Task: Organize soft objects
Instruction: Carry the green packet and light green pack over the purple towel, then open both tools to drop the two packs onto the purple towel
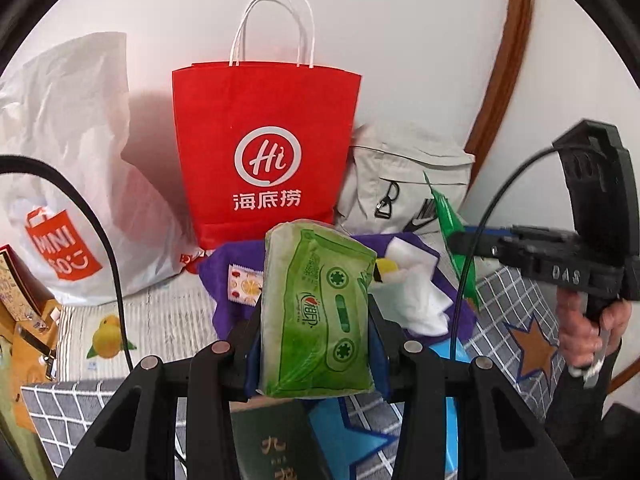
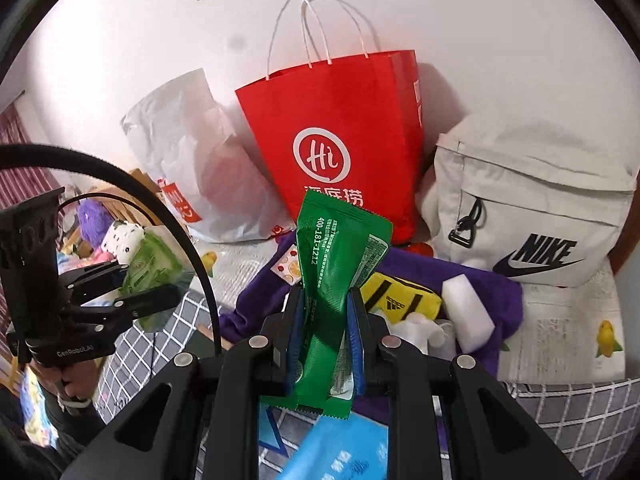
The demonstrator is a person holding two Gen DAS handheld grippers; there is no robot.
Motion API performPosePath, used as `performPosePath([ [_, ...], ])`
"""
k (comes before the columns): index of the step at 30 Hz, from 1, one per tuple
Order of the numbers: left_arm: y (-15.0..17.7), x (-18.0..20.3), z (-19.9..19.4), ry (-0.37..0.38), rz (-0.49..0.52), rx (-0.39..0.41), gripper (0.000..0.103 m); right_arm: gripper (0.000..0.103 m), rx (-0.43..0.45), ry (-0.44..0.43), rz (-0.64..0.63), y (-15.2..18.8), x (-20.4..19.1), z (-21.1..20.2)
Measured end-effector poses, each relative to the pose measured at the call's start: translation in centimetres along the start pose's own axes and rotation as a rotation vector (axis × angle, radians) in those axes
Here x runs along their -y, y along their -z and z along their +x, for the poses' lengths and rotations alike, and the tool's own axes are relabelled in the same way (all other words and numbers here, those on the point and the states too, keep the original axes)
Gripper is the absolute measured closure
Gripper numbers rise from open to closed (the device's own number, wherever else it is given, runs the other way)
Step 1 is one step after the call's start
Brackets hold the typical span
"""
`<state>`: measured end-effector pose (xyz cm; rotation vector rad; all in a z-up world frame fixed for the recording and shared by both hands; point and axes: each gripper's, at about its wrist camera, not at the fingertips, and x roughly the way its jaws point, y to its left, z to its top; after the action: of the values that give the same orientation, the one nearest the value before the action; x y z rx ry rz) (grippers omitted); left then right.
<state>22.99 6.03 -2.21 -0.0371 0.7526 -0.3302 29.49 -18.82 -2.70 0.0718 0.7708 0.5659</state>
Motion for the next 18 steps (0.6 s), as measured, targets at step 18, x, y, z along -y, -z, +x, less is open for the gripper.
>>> performPosePath([
  [18,-1.4,-1.1,11.4,0.018,-0.098,-0.188,0.062,0.08,-0.239,0.023,-0.031,1.9,2.1,11.2],
])
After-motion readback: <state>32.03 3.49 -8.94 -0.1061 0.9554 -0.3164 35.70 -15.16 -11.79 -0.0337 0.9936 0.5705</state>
